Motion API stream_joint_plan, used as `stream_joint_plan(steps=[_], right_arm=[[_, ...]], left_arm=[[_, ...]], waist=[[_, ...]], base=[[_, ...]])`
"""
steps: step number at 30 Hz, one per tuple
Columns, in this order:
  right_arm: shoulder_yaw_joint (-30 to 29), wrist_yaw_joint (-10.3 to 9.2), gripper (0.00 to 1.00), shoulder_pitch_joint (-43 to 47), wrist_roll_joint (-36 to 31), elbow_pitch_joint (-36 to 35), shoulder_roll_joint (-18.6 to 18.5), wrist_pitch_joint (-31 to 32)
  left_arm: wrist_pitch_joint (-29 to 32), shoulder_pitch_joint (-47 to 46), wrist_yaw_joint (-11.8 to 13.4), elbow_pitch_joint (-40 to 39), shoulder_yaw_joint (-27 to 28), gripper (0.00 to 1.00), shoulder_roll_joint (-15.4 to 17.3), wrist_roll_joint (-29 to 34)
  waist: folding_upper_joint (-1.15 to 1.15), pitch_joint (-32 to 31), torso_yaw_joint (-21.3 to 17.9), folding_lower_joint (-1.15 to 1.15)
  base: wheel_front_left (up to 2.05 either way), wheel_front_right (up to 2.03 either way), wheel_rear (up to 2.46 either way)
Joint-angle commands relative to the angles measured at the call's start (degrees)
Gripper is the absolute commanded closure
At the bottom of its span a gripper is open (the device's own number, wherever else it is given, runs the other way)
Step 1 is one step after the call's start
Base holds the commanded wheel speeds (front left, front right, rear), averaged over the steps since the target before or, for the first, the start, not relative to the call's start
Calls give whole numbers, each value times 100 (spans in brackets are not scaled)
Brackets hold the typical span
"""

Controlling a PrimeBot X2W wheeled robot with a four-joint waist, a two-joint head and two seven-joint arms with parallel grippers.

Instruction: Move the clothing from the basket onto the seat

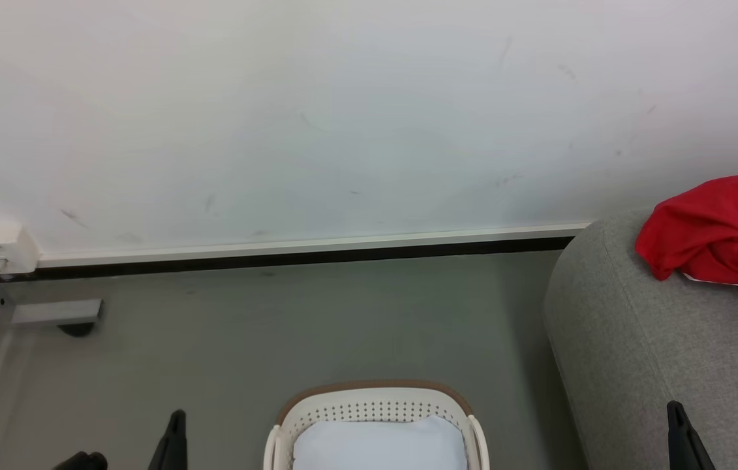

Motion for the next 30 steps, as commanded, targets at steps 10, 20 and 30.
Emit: stream_joint_plan(steps=[10, 20, 30], right_arm=[[-94, -5, 100, -225, 968, -155, -57, 236], [-145, -6, 100, -306, 1727, -198, -62, 425], [-191, -7, 100, -359, 2344, -238, -66, 584]], left_arm=[[237, -229, -75, -150, 139, 100, -4, -948], [428, -291, -118, -188, 231, 100, -13, -1689], [585, -348, -150, -225, 303, 100, -22, -2278]], waist=[[0, 18, 28, 0], [0, 36, 56, 0], [0, 52, 81, 0]], base=[[0, 0, 0], [0, 0, 0], [0, 0, 0]])
